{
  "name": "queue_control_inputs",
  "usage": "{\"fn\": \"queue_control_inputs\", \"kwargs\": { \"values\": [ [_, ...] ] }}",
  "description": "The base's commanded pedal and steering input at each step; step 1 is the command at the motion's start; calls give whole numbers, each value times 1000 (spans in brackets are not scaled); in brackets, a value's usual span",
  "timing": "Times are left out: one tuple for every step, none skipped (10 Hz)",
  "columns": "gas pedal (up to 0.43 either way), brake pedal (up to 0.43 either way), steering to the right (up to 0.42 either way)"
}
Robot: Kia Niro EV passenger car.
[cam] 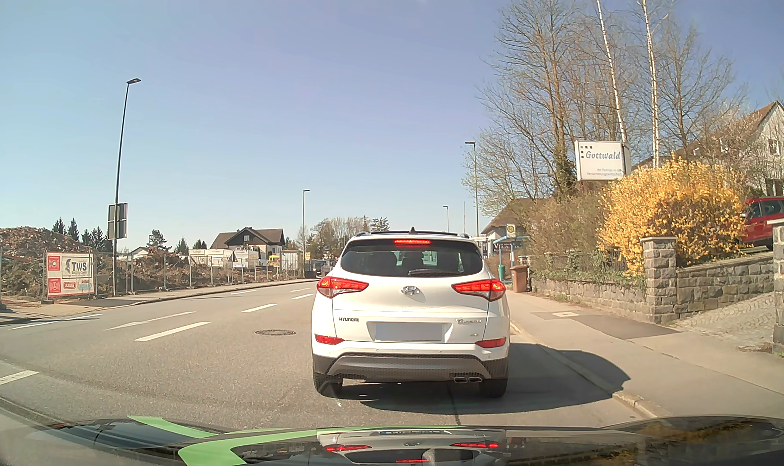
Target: Follow the waypoints while adhering to traffic rules and regulations
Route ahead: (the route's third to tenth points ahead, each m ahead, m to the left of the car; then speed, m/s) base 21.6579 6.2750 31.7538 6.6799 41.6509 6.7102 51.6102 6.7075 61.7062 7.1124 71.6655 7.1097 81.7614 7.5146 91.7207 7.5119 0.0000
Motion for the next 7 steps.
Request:
{"fn": "queue_control_inputs", "kwargs": {
  "values": [
    [0,311,-9],
    [0,311,-9],
    [0,311,-9],
    [0,311,-9],
    [0,311,-9],
    [0,311,-9],
    [0,311,-9]
  ]
}}
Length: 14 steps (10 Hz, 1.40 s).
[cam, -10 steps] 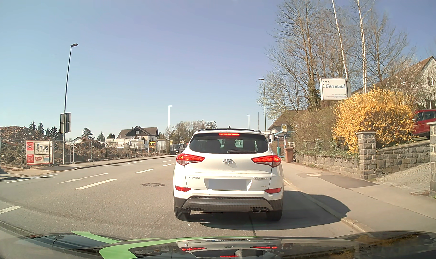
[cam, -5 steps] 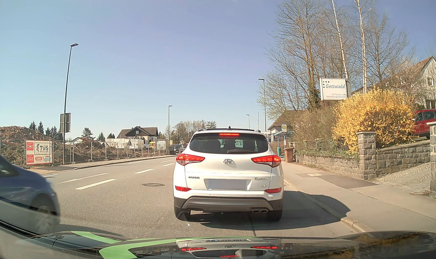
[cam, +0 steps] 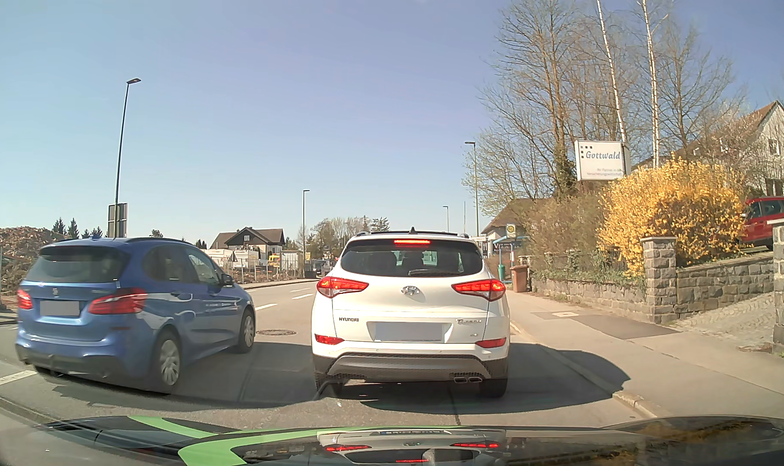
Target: Follow the waypoints while adhering to traffic rules and regulations
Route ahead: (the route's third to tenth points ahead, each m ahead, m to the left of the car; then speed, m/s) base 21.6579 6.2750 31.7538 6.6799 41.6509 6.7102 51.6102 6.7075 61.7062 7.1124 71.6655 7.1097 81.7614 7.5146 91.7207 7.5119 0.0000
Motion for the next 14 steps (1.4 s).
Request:
{"fn": "queue_control_inputs", "kwargs": {
  "values": [
    [0,311,-9],
    [0,311,-9],
    [0,311,-9],
    [0,311,-9],
    [0,311,-9],
    [0,311,-9],
    [0,311,-9],
    [0,311,-9],
    [0,311,-9],
    [0,311,-9],
    [0,311,-9],
    [0,311,-9],
    [0,311,-9],
    [0,311,-9]
  ]
}}
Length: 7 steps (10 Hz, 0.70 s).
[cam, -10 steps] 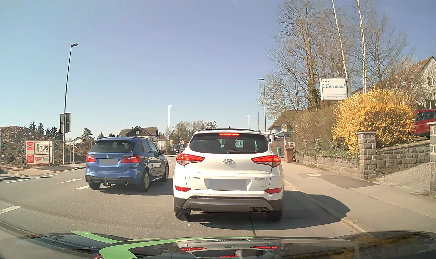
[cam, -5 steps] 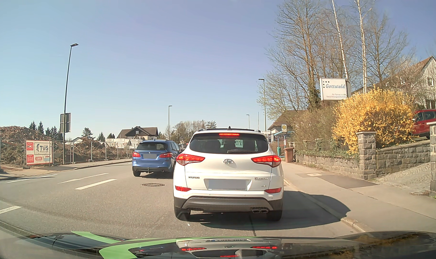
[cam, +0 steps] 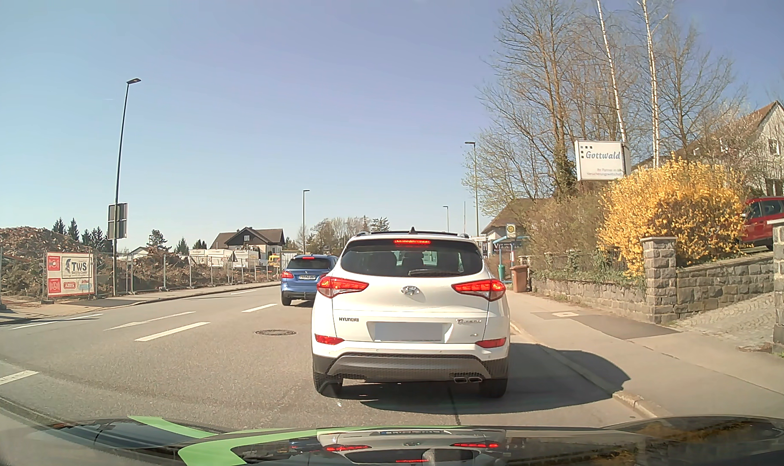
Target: Follow the waypoints while adhering to traffic rules and regulations
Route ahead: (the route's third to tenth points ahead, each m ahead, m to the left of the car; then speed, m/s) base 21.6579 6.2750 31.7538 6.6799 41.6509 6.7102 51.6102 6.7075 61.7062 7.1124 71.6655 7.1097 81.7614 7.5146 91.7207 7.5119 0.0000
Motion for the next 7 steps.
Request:
{"fn": "queue_control_inputs", "kwargs": {
  "values": [
    [0,311,-9],
    [0,311,-9],
    [0,311,-9],
    [0,311,-9],
    [0,311,-9],
    [0,311,-9],
    [0,311,-9]
  ]
}}
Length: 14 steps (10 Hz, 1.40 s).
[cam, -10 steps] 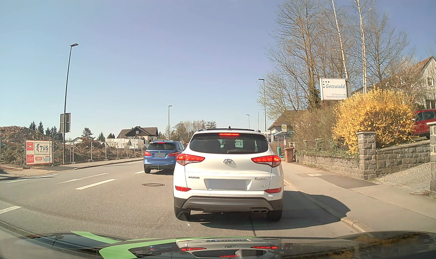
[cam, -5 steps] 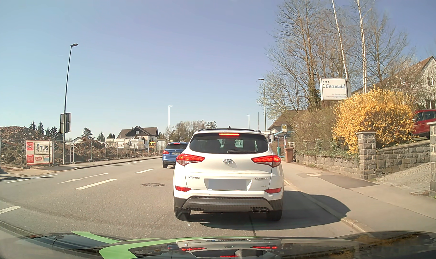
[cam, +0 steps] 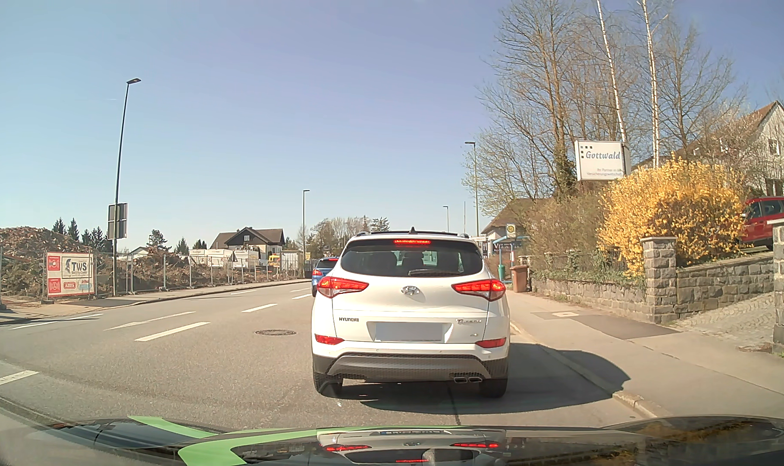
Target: Follow the waypoints while adhering to traffic rules and regulations
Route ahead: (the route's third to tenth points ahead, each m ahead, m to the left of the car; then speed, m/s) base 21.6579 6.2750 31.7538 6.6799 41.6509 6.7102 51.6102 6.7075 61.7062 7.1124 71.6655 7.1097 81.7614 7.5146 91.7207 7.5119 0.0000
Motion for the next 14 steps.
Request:
{"fn": "queue_control_inputs", "kwargs": {
  "values": [
    [0,311,-9],
    [0,311,-9],
    [0,311,-9],
    [0,311,-9],
    [0,311,-9],
    [0,311,-9],
    [0,311,-9],
    [0,311,-9],
    [0,311,-9],
    [0,311,-9],
    [0,311,-9],
    [0,311,-9],
    [0,311,-9],
    [0,311,-9]
  ]
}}
